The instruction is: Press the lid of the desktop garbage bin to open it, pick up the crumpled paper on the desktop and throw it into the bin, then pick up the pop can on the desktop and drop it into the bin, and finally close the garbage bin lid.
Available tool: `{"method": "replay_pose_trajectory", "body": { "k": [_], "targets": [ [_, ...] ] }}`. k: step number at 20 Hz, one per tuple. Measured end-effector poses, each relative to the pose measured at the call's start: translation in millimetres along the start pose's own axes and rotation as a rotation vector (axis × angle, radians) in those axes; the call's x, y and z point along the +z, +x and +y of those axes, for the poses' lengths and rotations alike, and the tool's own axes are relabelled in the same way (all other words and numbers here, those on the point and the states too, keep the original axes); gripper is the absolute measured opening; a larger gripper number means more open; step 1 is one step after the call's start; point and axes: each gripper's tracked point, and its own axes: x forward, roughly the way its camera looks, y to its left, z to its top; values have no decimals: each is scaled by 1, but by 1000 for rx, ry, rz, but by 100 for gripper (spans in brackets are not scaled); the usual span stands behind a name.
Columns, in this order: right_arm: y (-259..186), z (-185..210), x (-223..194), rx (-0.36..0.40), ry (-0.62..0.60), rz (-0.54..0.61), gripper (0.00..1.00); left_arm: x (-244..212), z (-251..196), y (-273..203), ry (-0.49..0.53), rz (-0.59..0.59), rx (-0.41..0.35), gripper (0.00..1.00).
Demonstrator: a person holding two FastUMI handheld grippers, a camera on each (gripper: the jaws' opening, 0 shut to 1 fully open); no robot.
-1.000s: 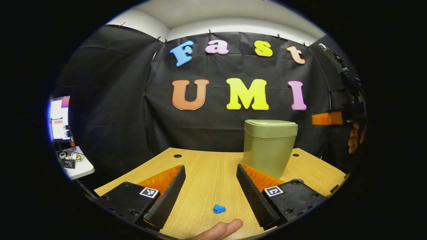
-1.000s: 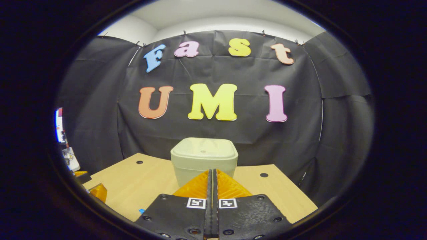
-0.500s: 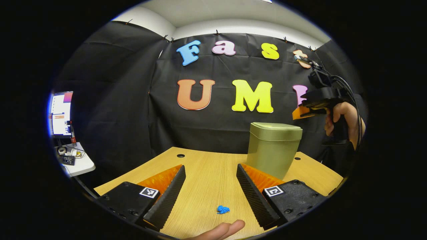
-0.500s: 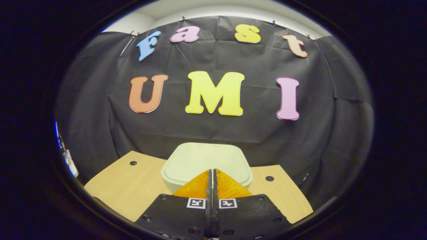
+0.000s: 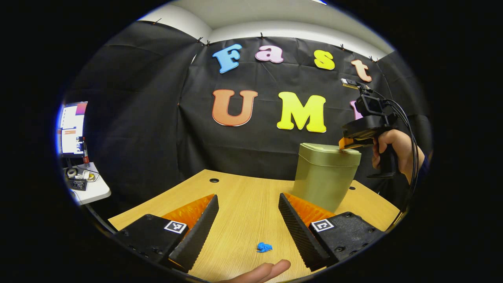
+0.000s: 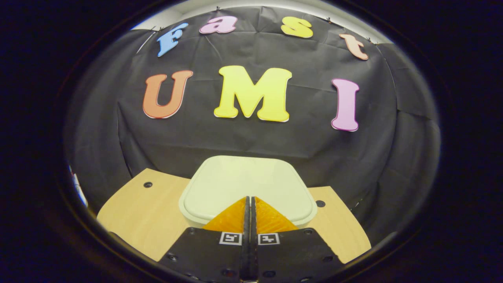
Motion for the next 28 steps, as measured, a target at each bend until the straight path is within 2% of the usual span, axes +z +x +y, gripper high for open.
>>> {"method": "replay_pose_trajectory", "body": {
  "k": [5,9,12,18,22,23,25,26,27,28],
  "targets": [
    [-2,-1,-5,-13,-5,23,1,0,-8,-7,27,0,-19,99],
    [-9,-5,13,-58,-6,-27,0,4,-10,-8,56,-23,-10,99],
    [-20,3,23,-41,-16,-58,0,1,-11,-8,97,-21,-1,99],
    [-85,-4,56,-31,8,-201,0,-2,-14,-6,78,-12,-22,99],
    [-140,6,62,31,-50,-286,0,-6,-11,-3,70,8,-15,99],
    [-156,8,63,35,-66,-320,2,-8,-12,-1,62,19,-22,99],
    [-185,-1,65,30,-69,-377,14,-9,-14,-1,63,24,-28,99],
    [-196,3,62,46,-57,-393,37,-9,-13,-1,67,23,-25,99],
    [-207,8,59,71,-49,-401,35,-8,-12,-2,69,22,-24,99],
    [-217,9,56,82,-43,-405,46,-8,-12,-3,70,20,-26,99]
  ]
}}
